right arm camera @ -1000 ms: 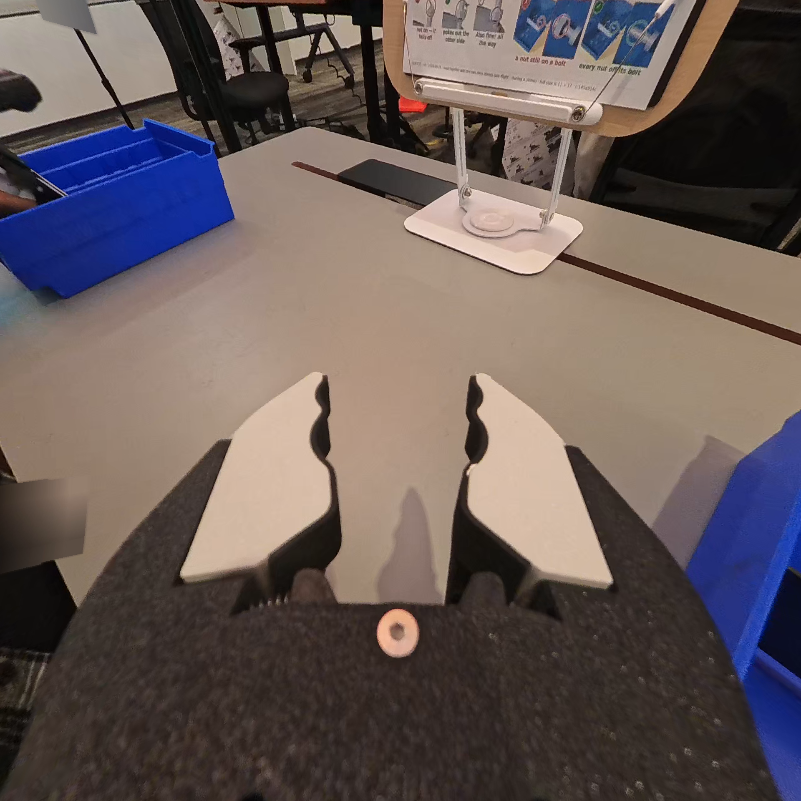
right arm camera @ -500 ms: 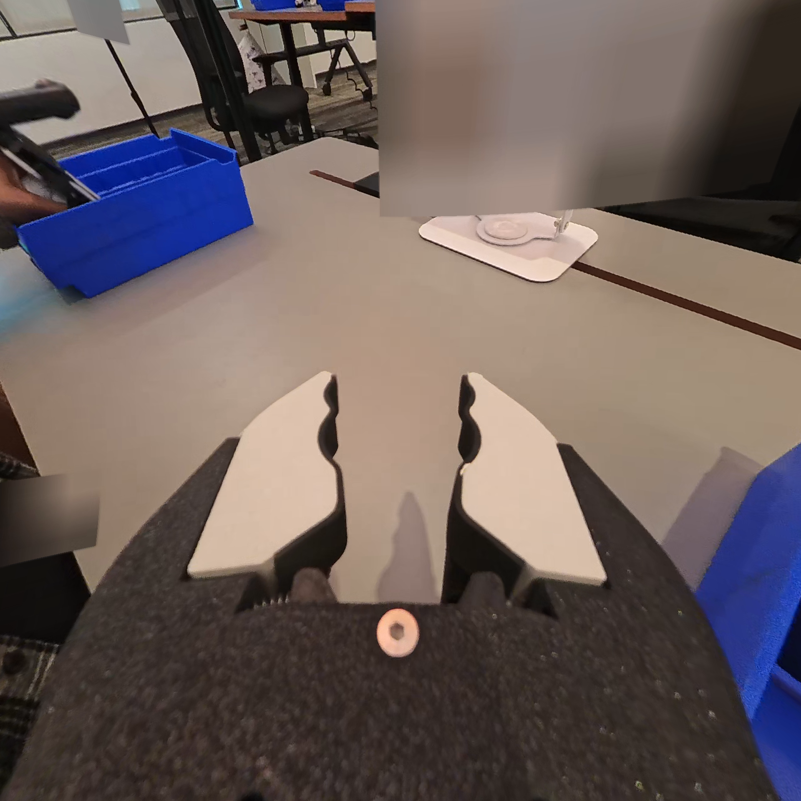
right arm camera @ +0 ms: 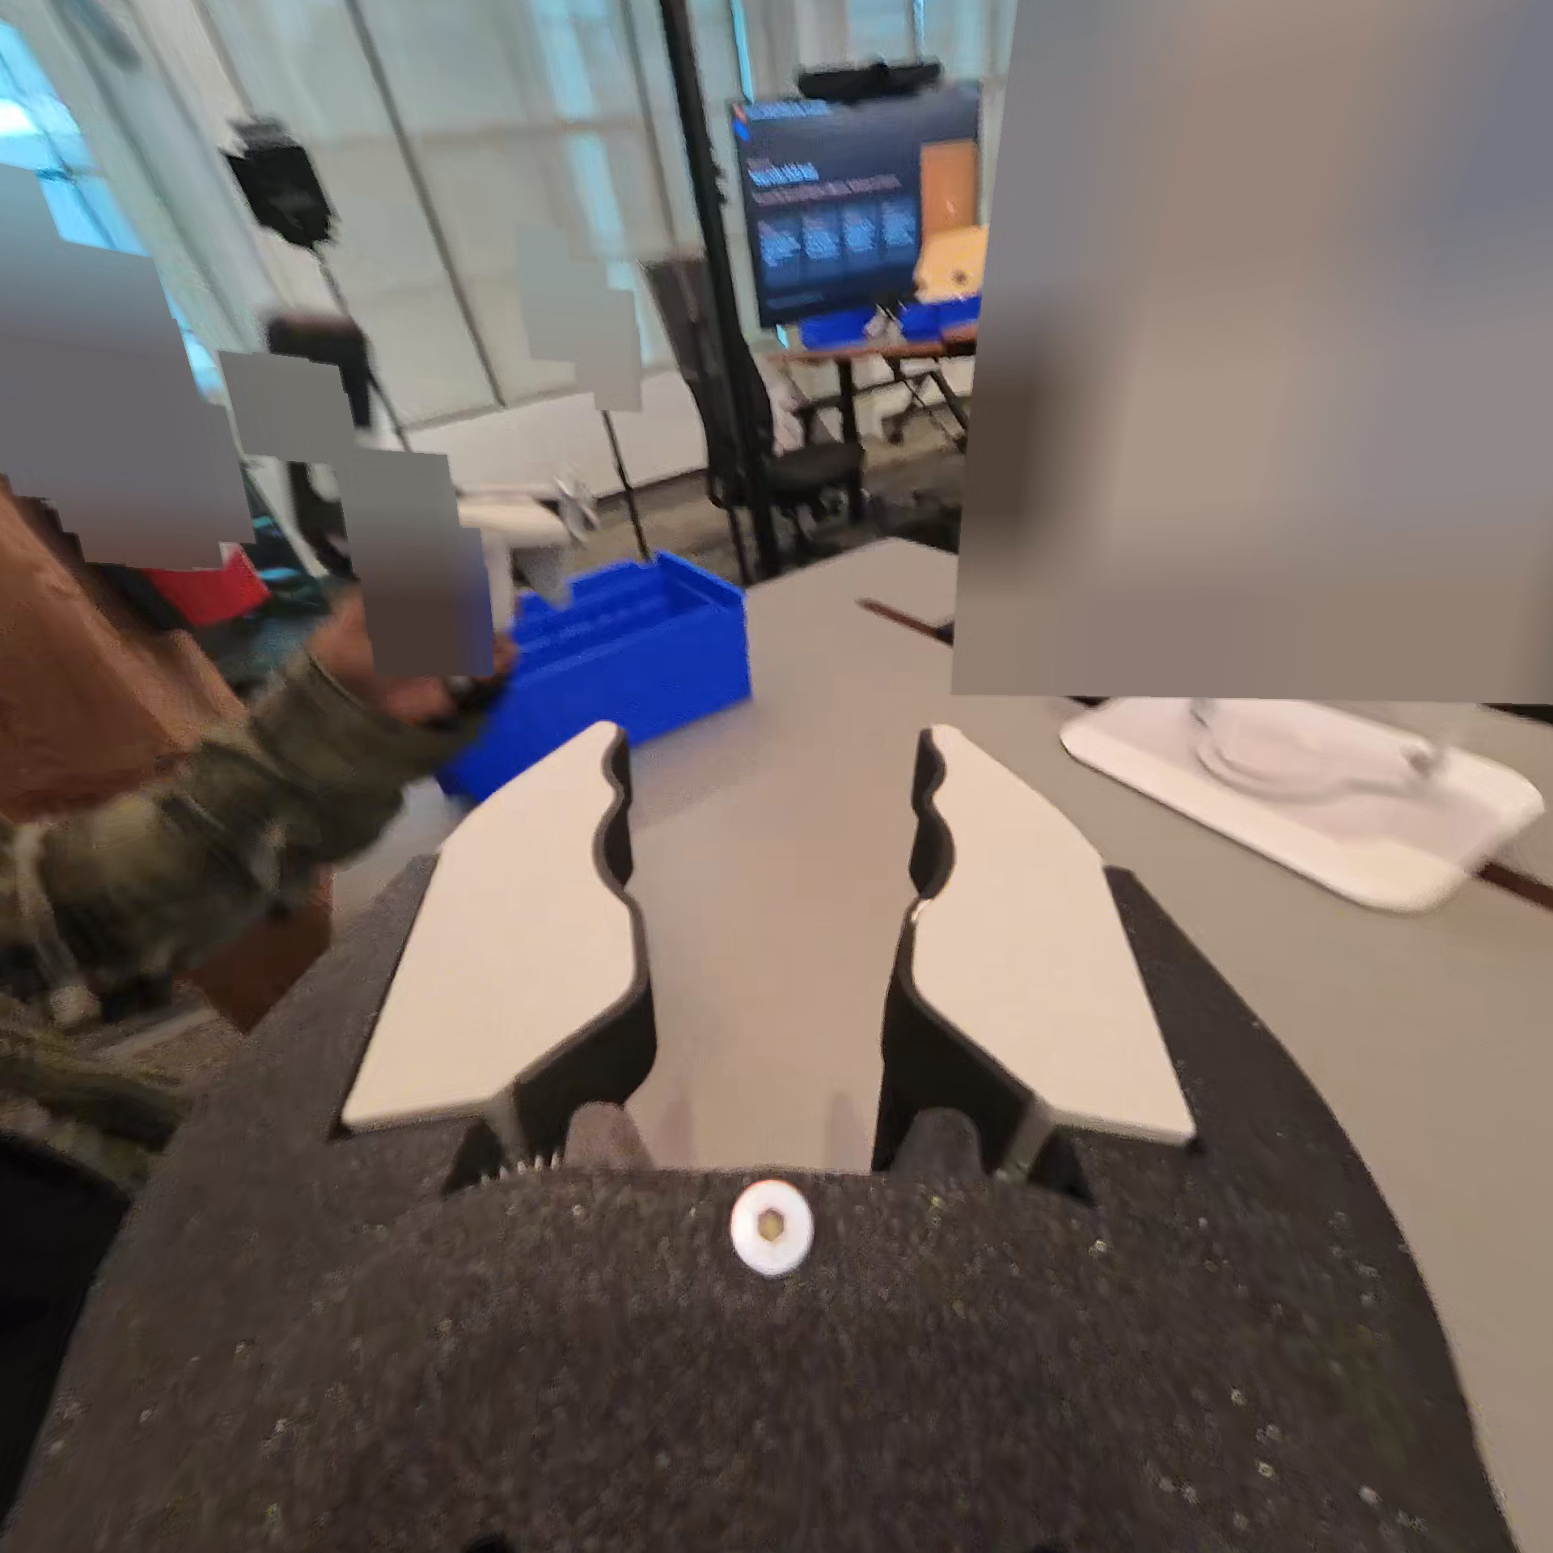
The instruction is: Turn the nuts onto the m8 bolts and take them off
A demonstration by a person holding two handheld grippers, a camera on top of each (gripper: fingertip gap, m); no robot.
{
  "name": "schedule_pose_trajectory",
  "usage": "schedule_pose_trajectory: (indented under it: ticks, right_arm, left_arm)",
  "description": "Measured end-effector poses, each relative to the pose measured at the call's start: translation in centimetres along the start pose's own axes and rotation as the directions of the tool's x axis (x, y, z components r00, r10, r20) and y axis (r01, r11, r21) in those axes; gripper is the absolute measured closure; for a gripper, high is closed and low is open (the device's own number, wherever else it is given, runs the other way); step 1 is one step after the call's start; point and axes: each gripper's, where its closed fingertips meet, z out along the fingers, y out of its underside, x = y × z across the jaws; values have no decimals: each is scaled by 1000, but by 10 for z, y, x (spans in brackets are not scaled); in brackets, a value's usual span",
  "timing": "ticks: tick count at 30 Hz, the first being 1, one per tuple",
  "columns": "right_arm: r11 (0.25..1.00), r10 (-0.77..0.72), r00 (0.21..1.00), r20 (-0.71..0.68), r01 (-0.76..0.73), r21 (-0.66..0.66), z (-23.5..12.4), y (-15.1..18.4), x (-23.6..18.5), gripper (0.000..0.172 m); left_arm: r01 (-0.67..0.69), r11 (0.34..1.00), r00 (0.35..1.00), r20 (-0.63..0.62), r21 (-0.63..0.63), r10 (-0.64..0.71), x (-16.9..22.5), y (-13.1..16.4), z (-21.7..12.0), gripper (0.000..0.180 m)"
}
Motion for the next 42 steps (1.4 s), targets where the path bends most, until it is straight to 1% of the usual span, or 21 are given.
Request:
schedule_pose_trajectory:
  ticks: [4, 7, 11, 17, 18, 19, 20, 21, 22, 24, 26, 29, 30, 31, 34, 36, 37, 38, 39, 40, 42]
  right_arm:
    - [998, -12, 995, 97, 6, 60, 39, -26, -16, 104]
    - [998, -55, 994, 97, 54, 19, 59, -23, -15, 99]
    - [992, -107, 990, 96, 112, -50, 75, -9, -11, 93]
    - [981, -107, 986, 126, 125, -146, 93, 18, -8, 86]
    - [978, -110, 988, 112, 128, -164, 93, 20, -3, 81]
    - [976, -119, 987, 104, 136, -173, 89, 20, 0, 81]
    - [971, -140, 987, 75, 151, -183, 84, 19, 7, 87]
    - [968, -169, 985, 39, 173, -181, 79, 17, 15, 95]
    - [972, -166, 985, 38, 170, -162, 76, 13, 17, 92]
    - [988, -101, 985, 140, 116, -105, 78, 3, -2, 90]
    - [989, -93, 978, 188, 113, -96, 86, 2, -16, 87]
    - [972, -155, 982, 110, 172, -162, 87, 12, 1, 79]
    - [972, -161, 985, 60, 169, -163, 81, 10, 13, 93]
    - [976, -160, 986, 53, 166, -144, 76, 6, 17, 91]
    - [992, -86, 981, 174, 100, -77, 78, -3, -8, 91]
    - [983, -103, 975, 197, 130, -130, 86, 9, -18, 86]
    - [974, -131, 979, 159, 157, -165, 88, 15, -11, 86]
    - [969, -153, 981, 122, 173, -175, 85, 16, -2, 79]
    - [969, -156, 984, 84, 169, -178, 79, 15, 8, 91]
    - [975, -146, 986, 82, 157, -154, 75, 9, 11, 90]
    - [991, -77, 984, 158, 93, -96, 74, -1, -2, 92]
  left_arm:
    - [96, 982, 957, -285, 165, -46, 52, 19, 59, 166]
    - [146, 958, 913, -407, 247, -34, 67, 27, 76, 166]
    - [149, 964, 900, -434, 220, -40, 68, 40, 90, 166]
    - [179, 957, 875, -482, 227, -49, 77, 45, 89, 166]
    - [188, 954, 871, -488, 231, -54, 77, 44, 88, 166]
    - [196, 953, 868, -492, 229, -60, 77, 45, 87, 166]
    - [208, 950, 862, -504, 233, -65, 77, 45, 85, 166]
    - [220, 946, 855, -514, 236, -71, 77, 44, 83, 166]
    - [226, 946, 857, -509, 233, -79, 76, 45, 83, 166]
    - [229, 946, 854, -513, 228, -84, 77, 46, 84, 166]
    - [222, 946, 854, -516, 237, -71, 80, 44, 84, 166]
    - [203, 948, 865, -499, 247, -56, 81, 43, 82, 166]
    - [207, 946, 860, -507, 250, -55, 81, 43, 81, 166]
    - [218, 943, 858, -510, 251, -62, 80, 43, 80, 166]
    - [219, 943, 857, -512, 250, -63, 80, 43, 81, 166]
    - [215, 944, 853, -519, 249, -58, 83, 43, 82, 166]
    - [209, 946, 856, -515, 249, -54, 84, 44, 82, 166]
    - [202, 947, 862, -504, 249, -51, 83, 45, 83, 166]
    - [200, 947, 860, -508, 253, -46, 83, 44, 81, 166]
    - [202, 946, 858, -511, 253, -47, 83, 44, 80, 166]
    - [197, 946, 862, -505, 257, -42, 82, 43, 81, 166]
